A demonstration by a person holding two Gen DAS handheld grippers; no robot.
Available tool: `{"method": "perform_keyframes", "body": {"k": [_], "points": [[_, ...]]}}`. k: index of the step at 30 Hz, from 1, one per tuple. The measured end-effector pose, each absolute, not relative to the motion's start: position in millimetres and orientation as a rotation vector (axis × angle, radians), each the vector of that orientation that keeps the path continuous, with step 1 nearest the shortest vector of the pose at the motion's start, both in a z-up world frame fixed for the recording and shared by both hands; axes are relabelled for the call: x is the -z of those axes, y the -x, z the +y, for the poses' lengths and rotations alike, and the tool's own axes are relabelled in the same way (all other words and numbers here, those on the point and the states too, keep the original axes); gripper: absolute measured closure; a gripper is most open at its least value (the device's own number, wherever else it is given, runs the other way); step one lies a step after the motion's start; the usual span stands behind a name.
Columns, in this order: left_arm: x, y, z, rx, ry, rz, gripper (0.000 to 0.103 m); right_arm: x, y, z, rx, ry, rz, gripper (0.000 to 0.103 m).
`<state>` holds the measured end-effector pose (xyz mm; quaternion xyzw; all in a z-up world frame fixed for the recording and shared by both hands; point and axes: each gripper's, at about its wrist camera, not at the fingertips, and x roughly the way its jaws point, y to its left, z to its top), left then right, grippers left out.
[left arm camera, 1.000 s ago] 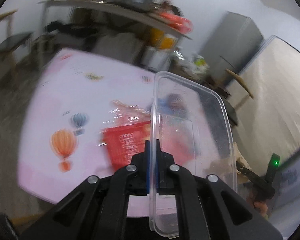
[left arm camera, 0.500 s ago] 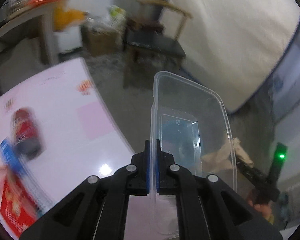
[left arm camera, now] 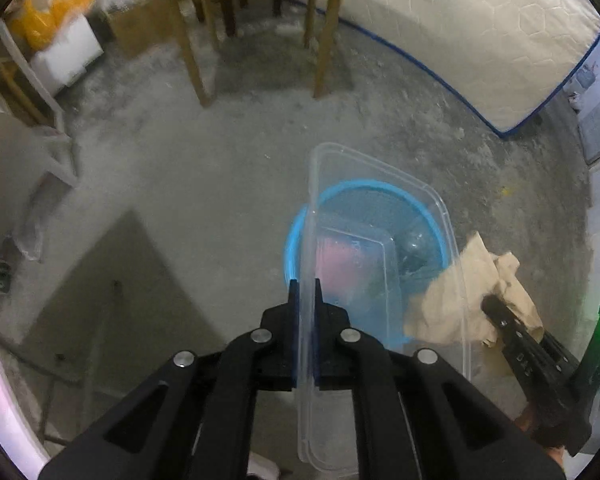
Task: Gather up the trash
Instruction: 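Carry the cloth with the right tool while the left tool carries the clear box to the wastebasket, then open both tools over the blue wastebasket to drop the cloth and box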
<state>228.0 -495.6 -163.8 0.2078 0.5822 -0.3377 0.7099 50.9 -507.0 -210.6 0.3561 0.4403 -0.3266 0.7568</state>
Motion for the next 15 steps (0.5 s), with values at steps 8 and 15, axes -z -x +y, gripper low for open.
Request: {"method": "perform_keyframes", "body": {"k": [8,15], "points": [[168,-242,-488,0.739,-0.4,1.326,0.059,249,-78,-520,0.765,-0.704,1.054,0.099],[61,-240,-429,0.796,-0.322,1.15,0.049,262,-111,-512,0.709,-0.648,1.084,0.093]]}}
